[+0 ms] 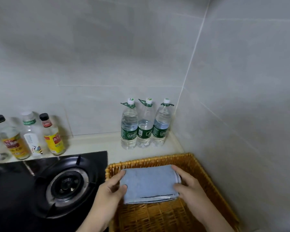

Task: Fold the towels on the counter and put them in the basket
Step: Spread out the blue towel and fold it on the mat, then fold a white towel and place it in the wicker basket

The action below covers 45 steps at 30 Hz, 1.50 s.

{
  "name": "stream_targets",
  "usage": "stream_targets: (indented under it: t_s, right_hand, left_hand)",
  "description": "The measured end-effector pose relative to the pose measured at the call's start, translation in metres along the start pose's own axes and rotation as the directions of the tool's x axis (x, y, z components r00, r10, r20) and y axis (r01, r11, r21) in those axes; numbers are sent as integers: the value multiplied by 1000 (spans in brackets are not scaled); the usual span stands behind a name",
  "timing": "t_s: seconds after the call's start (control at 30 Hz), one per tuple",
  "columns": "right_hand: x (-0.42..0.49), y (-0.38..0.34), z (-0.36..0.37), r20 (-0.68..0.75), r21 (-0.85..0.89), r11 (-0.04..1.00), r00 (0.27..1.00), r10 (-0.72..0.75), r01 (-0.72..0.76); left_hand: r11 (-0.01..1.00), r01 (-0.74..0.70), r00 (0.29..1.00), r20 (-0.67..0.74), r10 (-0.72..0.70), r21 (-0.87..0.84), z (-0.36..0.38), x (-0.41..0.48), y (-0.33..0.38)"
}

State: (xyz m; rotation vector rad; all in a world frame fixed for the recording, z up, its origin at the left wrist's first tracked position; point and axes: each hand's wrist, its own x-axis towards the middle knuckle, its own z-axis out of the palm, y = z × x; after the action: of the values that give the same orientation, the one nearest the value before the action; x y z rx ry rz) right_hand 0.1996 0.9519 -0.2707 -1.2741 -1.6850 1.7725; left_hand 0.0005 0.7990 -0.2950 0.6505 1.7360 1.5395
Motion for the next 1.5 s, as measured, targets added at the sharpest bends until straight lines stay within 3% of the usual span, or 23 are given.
stream_targets:
  t_s: [0.2,0.43,0.53,0.63,0.67,0.73,0.97,1.13,1.17,1.2,1.27,1.43,1.5]
  right_hand:
    - [62,32,-23,118,-105,994,992,34,-22]
    - [120,76,13,264,-245,969,960,90,-24]
    - [130,90,25,246,-261,964,963,112,-46]
    - [132,97,36,230,-266,962,966,121,-57]
    - [133,100,38,220,-273,961,968,118,-55]
    - [133,105,40,226,-294,955,968,107,-37]
    - [137,113,33,316,-362,932,943,106,16]
    - [140,110,30,335,-437,899,933,129,33]
    - [139,107,30,338,-454,891,930,144,26]
    - [139,103,29,347,-465,885,925,155,26]
    - [135,91,25,375,-473,881,910,176,24]
    - [128,64,12,385,-476,875,916,116,90]
    - [123,53,11,383,-468,871,923,46,150]
  left_hand:
    - [948,89,965,-262,-6,306,56,36,-52]
    - [852,303,885,-457,-86,427,66,60,-86]
    - [665,374,840,-540,53,646,75,62,-92]
    - [486,305,897,-418,143,819,90,57,-97]
    - [404,271,922,-356,152,874,93,58,-104]
    - [344,322,940,-342,-3,882,92,59,-119]
    - [385,259,966,-240,-98,886,82,63,-153]
    - [303,261,962,-222,-157,916,82,65,-148]
    - [325,294,954,-255,-158,899,82,63,-141]
    - [315,316,948,-313,-61,895,81,64,-138]
    - [357,352,935,-346,-84,865,83,62,-128]
    - [365,290,957,-276,-92,884,82,53,-89]
    - [449,228,972,-229,-51,864,79,44,-69]
